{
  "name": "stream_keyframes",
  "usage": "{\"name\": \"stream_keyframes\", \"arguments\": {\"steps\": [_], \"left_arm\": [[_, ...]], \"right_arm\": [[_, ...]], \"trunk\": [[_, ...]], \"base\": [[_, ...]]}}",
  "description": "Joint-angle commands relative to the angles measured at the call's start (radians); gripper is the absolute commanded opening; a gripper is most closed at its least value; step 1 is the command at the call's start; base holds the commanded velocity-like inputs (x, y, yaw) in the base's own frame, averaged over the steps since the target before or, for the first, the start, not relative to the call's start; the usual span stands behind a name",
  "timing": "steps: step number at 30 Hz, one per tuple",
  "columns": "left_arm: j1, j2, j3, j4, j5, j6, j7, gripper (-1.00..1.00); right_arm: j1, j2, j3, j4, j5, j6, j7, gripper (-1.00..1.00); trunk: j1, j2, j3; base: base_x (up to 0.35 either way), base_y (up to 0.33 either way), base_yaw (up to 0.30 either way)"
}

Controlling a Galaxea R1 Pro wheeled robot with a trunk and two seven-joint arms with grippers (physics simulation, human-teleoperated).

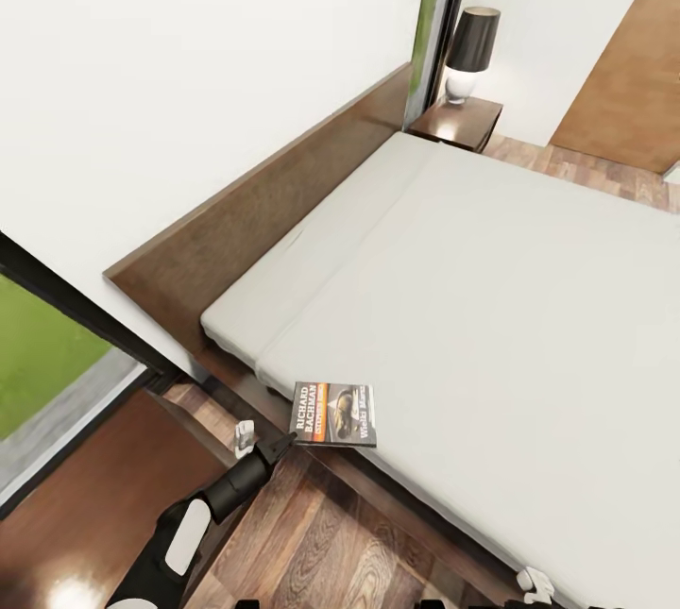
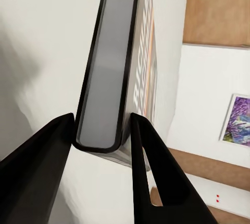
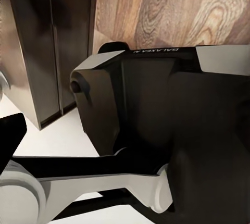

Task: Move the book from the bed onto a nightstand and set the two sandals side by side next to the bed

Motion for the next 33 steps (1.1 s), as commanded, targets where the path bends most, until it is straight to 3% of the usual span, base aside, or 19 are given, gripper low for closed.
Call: {"name": "stream_keyframes", "arguments": {"steps": [1, 22, 33], "left_arm": [[-0.001, -0.001, 0.004, 0.000, 0.001, 0.008, -0.003, -1.00], [-0.001, 0.000, 0.004, 0.003, 0.000, 0.008, -0.002, -1.00], [-0.001, 0.000, 0.004, 0.003, 0.000, 0.008, -0.002, -1.00]], "right_arm": [[-0.001, 0.000, -0.009, 0.001, 0.007, 0.007, 0.003, 1.00], [-0.001, -0.001, -0.008, 0.001, 0.008, 0.007, 0.002, 1.00], [-0.001, -0.001, -0.008, 0.001, 0.008, 0.007, 0.003, 1.00]], "trunk": [[0.000, -0.001, 0.001], [0.000, -0.001, 0.035], [-0.042, 0.076, 0.087]], "base": [[0.000, 0.000, 0.000], [0.000, 0.000, 0.000], [0.000, 0.000, 0.000]]}}
